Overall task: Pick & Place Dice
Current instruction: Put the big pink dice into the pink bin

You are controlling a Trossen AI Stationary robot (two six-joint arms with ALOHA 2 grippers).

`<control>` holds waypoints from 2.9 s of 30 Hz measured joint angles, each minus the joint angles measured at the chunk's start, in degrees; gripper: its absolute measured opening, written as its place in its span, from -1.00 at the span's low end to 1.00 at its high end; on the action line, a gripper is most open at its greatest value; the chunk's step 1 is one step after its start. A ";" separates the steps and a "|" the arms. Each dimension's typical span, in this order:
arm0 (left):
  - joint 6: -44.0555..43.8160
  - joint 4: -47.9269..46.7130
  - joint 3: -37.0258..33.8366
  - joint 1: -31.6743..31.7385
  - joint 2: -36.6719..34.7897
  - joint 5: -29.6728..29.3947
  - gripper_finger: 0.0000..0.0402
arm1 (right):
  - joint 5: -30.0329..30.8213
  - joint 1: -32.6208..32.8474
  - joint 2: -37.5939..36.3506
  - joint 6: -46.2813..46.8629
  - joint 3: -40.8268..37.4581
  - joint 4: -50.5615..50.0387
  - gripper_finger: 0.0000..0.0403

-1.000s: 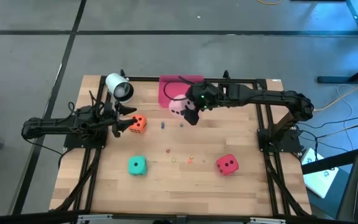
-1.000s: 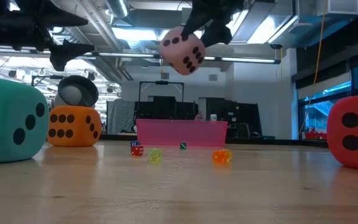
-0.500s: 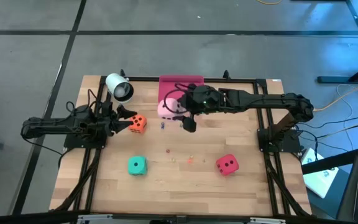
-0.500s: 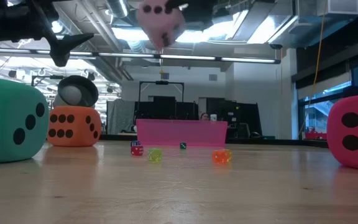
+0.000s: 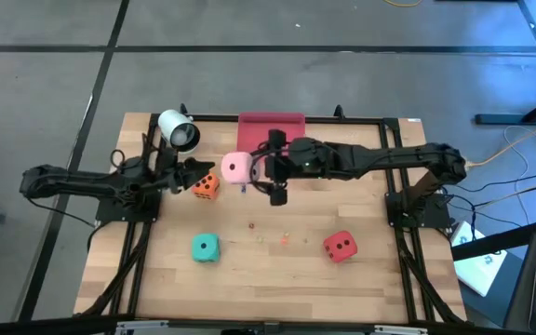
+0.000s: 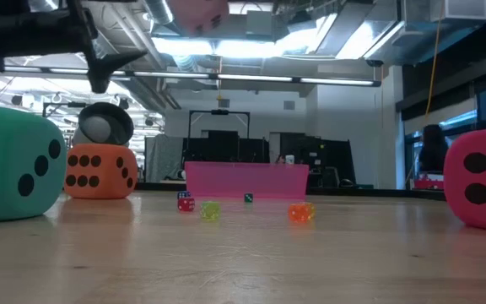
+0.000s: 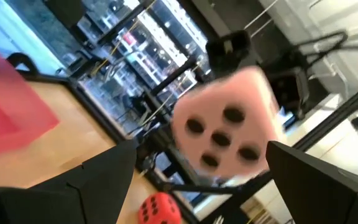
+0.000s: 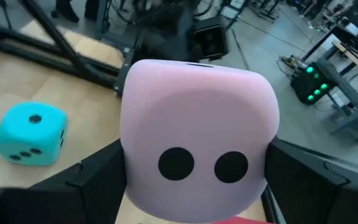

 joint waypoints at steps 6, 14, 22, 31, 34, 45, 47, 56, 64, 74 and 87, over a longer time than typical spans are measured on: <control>-1.05 9.26 1.47 0.00 8.26 3.18 0.79 | 1.69 -0.02 2.20 -3.08 -0.02 2.72 0.62; 1.76 8.44 11.55 -0.07 20.18 11.56 0.79 | 2.06 0.10 2.36 -4.33 -0.06 3.15 0.62; 2.18 8.88 15.09 0.71 28.60 13.59 0.79 | 6.01 0.87 2.33 -5.20 0.09 4.70 0.62; 0.86 9.23 15.28 1.46 29.53 14.03 0.72 | 5.19 0.79 2.39 -4.67 -0.02 4.70 0.62; 0.85 9.27 15.28 1.45 29.23 13.47 0.64 | 5.17 0.81 2.39 -4.52 -0.02 5.10 0.62; 1.99 9.29 15.28 1.42 29.24 12.07 0.27 | 6.51 0.90 2.39 -4.40 -0.07 5.07 0.62; 2.68 9.30 15.28 1.42 29.24 11.97 0.25 | 6.53 0.90 2.41 -4.54 -0.08 5.07 0.62; 5.72 9.39 15.49 1.42 29.27 10.58 0.24 | 11.54 1.11 2.66 -4.30 -0.11 5.07 0.70; 13.14 10.34 15.82 1.44 29.31 9.11 0.23 | 19.46 1.36 3.08 2.63 -0.25 5.45 0.96; 17.72 10.76 15.93 2.28 29.31 9.02 0.23 | 27.83 3.20 3.25 -2.85 -0.28 5.60 0.95; 18.45 11.53 15.63 4.86 29.42 9.55 -0.17 | 34.51 4.82 3.03 -5.11 -0.11 5.46 0.96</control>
